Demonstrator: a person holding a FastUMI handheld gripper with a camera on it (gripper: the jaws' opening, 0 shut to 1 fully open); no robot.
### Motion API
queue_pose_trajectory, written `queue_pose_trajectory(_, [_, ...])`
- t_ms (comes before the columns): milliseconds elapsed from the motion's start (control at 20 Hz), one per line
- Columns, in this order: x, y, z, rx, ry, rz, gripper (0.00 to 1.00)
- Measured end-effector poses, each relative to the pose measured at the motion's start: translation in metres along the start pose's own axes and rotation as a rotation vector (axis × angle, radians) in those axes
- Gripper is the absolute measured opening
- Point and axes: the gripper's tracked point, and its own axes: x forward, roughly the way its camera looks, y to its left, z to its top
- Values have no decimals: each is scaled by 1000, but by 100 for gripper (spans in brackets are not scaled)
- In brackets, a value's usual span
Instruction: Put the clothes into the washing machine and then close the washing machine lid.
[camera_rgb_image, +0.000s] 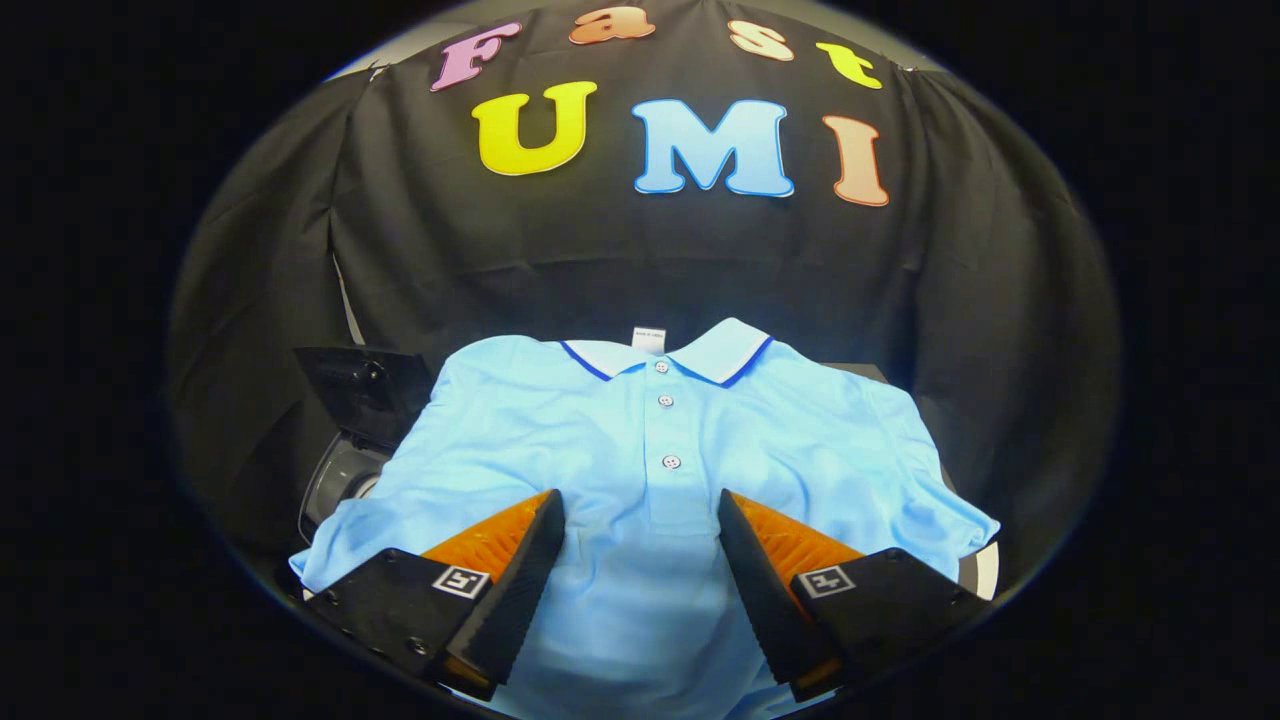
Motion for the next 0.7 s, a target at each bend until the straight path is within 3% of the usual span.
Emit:
queue_pose_trajectory(100, [0, 4, 1, -3, 29, 29, 95])
queue_pose_trajectory(350, [8, 6, 6, -10, 2, 41, 48])
queue_pose_trajectory(450, [2, 4, 3, 12, 1, 45, 6])
queue_pose_trajectory(700, [0, 5, 5, 54, -11, 84, 2])
